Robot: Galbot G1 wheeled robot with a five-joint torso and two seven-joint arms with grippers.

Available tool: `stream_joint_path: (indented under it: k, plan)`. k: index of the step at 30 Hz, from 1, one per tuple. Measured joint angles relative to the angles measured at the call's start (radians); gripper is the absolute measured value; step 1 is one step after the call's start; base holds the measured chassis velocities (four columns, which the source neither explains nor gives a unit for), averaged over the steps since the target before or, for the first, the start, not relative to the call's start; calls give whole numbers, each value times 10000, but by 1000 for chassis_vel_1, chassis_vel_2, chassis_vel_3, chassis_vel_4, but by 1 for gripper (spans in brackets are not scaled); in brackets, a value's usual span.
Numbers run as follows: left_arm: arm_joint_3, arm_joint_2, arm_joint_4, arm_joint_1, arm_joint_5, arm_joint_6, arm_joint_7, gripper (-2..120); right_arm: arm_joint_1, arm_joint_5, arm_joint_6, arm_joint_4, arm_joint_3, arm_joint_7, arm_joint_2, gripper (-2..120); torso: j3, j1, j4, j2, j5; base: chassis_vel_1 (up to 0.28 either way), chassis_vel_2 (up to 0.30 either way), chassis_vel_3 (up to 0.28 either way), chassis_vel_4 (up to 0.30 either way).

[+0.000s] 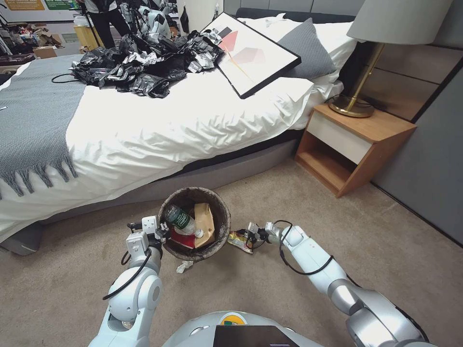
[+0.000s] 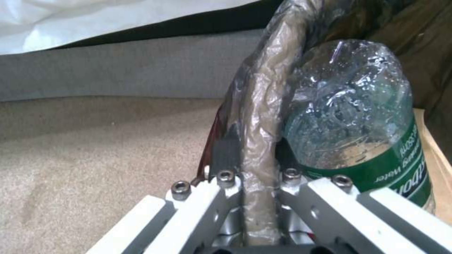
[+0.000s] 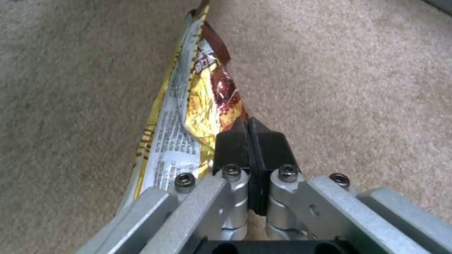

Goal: Pick up the trash bin, then pick up the garbage from the floor and place it into the trash bin.

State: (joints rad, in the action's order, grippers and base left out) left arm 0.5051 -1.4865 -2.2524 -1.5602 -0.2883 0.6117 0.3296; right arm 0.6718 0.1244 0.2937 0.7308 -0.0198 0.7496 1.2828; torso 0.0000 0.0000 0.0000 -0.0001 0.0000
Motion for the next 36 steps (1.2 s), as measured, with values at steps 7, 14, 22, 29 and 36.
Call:
stream_joint_path:
  k: [7,14,22,29,36]
  plan:
    - [0,0,0,0,0,0,0,0,16,11,54,-7,-5,-29,2,0,0,0,0,1,0,0,0,0,0]
    - [0,0,0,0,0,0,0,0,9,16,84,-8,-2,-58,19,0,0,0,0,1,0,0,0,0,0]
    - [0,0,0,0,0,0,0,0,1,18,140,29,-52,-124,27,18,0,0,0,1,0,0,0,0,0]
    - [0,0,0,0,0,0,0,0,74,-158,127,344,-115,-346,-27,43,0,0,0,1,-1,0,0,0,0]
    - [0,0,0,0,0,0,0,0,258,-531,-118,593,-87,-651,-61,70,0,0,0,1,0,0,0,0,0]
